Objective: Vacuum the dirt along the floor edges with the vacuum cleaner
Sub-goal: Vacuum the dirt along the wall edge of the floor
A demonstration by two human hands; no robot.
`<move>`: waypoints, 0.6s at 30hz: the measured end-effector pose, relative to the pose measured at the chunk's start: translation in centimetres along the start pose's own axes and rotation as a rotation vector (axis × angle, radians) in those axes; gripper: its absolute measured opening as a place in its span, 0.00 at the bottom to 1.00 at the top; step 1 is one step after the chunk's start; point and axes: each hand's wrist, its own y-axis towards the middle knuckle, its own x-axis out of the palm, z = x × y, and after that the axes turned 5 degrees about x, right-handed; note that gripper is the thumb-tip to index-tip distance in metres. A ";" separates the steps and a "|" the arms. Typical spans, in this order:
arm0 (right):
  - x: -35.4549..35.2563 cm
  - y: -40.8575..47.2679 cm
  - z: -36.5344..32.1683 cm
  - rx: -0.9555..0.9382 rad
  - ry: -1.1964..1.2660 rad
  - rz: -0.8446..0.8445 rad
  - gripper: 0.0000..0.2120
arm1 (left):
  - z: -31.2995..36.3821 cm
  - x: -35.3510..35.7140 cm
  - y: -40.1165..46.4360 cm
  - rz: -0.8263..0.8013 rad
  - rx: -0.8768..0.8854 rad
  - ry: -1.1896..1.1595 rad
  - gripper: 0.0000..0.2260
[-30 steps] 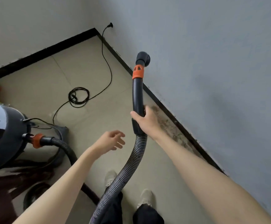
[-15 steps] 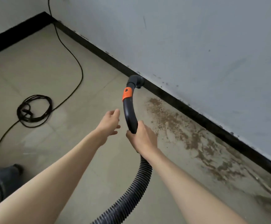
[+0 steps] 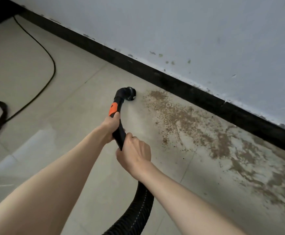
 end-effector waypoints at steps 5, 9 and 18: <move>0.9 2.1 -0.9 0.020 0.311 -0.073 0.13 | 1.6 -0.8 2.4 0.078 0.118 0.169 0.19; 2.4 2.8 -0.4 0.096 0.584 -0.265 0.16 | 1.0 -1.9 3.6 0.050 0.138 0.212 0.15; 6.1 2.0 1.3 0.162 0.836 -0.265 0.17 | -1.4 -1.1 4.8 -0.003 0.255 0.249 0.11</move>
